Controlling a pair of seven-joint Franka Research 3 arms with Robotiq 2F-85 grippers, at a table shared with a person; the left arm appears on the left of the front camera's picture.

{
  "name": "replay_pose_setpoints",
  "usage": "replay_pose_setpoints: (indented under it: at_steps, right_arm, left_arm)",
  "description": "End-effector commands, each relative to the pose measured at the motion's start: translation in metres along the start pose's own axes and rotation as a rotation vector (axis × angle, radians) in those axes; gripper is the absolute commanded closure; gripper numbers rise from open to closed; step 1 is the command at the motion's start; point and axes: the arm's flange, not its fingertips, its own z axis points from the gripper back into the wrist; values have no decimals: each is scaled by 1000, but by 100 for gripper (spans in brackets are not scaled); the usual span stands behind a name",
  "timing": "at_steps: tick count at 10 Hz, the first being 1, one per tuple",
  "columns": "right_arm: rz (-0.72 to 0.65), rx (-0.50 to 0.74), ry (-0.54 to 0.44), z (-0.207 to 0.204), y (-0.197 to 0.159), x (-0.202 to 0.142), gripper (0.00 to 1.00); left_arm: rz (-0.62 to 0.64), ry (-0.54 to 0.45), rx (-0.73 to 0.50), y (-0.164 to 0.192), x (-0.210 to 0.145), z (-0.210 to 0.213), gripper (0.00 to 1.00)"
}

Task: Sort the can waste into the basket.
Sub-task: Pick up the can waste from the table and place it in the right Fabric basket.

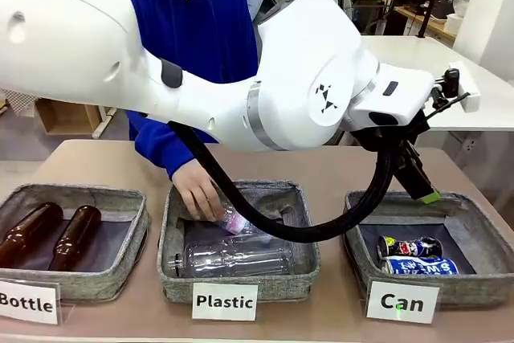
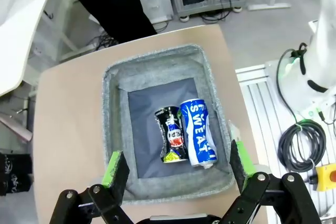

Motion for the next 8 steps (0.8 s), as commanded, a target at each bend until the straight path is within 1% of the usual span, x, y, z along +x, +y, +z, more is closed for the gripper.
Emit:
replay_pose_setpoints:
  at_steps: [1, 3, 4, 5, 6, 7, 8]
  right_arm:
    - [17, -19, -4, -12, 7, 3, 0]
    - [33, -27, 15, -17, 13, 6, 0]
    - [51, -32, 36, -26, 21, 11, 0]
    - [81, -34, 69, -43, 34, 18, 0]
    - [109, -42, 104, -61, 47, 27, 0]
    - [136, -55, 130, -83, 60, 37, 0]
    - [137, -75, 130, -107, 71, 47, 0]
  left_arm:
    - [-11, -6, 14, 5, 1, 7, 0]
    - [4, 0, 29, 7, -4, 16, 0]
    - [8, 64, 50, 9, -9, 28, 0]
    - [48, 99, 65, 14, -23, 53, 0]
    - [78, 93, 110, 15, -41, 81, 0]
    - [110, 109, 165, 15, -65, 110, 0]
    - [159, 108, 173, 11, -94, 140, 0]
